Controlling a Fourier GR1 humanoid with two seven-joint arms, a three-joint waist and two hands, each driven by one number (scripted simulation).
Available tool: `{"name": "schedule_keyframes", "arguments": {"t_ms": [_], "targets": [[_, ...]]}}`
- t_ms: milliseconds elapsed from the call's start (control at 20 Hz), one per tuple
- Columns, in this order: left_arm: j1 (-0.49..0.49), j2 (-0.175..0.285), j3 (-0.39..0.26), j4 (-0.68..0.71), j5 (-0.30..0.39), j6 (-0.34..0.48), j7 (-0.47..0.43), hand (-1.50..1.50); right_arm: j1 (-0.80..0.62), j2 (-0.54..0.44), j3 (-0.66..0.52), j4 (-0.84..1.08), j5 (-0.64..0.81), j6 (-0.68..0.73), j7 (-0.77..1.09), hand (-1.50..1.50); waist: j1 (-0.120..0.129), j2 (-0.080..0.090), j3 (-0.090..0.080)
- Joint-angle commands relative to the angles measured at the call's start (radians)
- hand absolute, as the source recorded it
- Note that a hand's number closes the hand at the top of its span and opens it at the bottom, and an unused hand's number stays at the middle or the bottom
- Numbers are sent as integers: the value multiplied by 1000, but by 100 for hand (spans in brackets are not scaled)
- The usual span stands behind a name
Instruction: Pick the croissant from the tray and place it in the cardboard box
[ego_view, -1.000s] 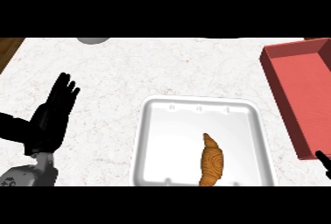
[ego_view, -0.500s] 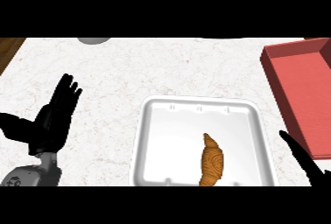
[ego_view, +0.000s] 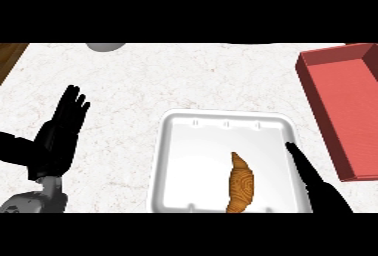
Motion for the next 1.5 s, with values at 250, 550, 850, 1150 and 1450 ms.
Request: {"name": "schedule_keyframes", "arguments": {"t_ms": [250,550,850,1150,1450], "targets": [[-19,36,70,-16,20,-60,66,0,-29,158,-2,167,112,11,-3,-150,-3,0,1],[-40,-23,75,72,-1,-74,-21,0,15,199,-15,144,126,60,6,-150,-7,1,1],[-35,-46,52,35,-57,-44,13,0,-44,255,-69,290,138,87,-52,-150,-2,1,1],[32,-76,47,5,-63,-77,-11,0,42,278,-42,261,213,94,-64,-150,-5,0,1],[-24,-73,85,1,-74,-77,41,0,-33,327,-126,332,167,157,-117,-150,-4,0,1]]}}
